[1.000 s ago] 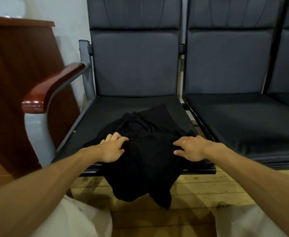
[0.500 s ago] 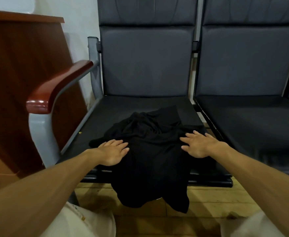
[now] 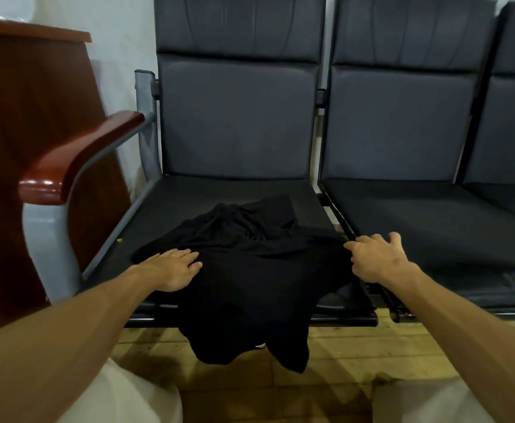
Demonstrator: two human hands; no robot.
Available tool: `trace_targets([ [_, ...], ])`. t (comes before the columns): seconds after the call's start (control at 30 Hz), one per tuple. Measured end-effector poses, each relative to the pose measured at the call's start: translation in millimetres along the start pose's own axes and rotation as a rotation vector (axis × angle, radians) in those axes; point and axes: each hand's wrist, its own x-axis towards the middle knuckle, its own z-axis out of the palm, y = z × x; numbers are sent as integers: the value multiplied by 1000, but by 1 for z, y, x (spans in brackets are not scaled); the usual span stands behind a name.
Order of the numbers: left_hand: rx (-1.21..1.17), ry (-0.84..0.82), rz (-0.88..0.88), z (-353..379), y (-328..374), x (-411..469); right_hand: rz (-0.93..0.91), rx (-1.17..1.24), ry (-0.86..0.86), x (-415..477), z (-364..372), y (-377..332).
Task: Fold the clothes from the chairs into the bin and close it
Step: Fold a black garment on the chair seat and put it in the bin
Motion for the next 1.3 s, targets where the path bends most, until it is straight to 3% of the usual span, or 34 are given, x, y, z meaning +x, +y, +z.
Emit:
trace_targets([
  [0.1, -117, 74, 54, 0, -5, -13, -18, -15, 55, -5, 2, 3],
  [0.2, -163, 205, 95, -1, -13, -23, -281, 194, 124, -5, -1, -8],
  [0.27, -193, 245, 116, -2, -21, -28, -452, 311, 65, -6, -7, -16],
  [0.37, -259, 251, 166, -3, -33, -35, -521, 388, -95, -9, -15, -19],
  [0.57, -228, 244, 251, -3, -44, -37, -556, 440, -282, -9, -18, -25],
  [0.73, -73, 244, 227, -5, -34, -24, -594, 434, -175, -2, -15, -31],
  [0.87, -120, 268, 241, -8, -23, -15, -605, 402, -132, 7, -11, -34],
  [1.07, -362, 443, 315, -23, 7, -24, -491, 651, 34, 11, -18, -28],
  [1.2, -371, 645, 201, -29, 11, -29, -355, 850, 164, 10, -26, -28],
  [1.3, -376, 703, 109, -31, 6, -31, -275, 892, 186, 9, -28, -26],
])
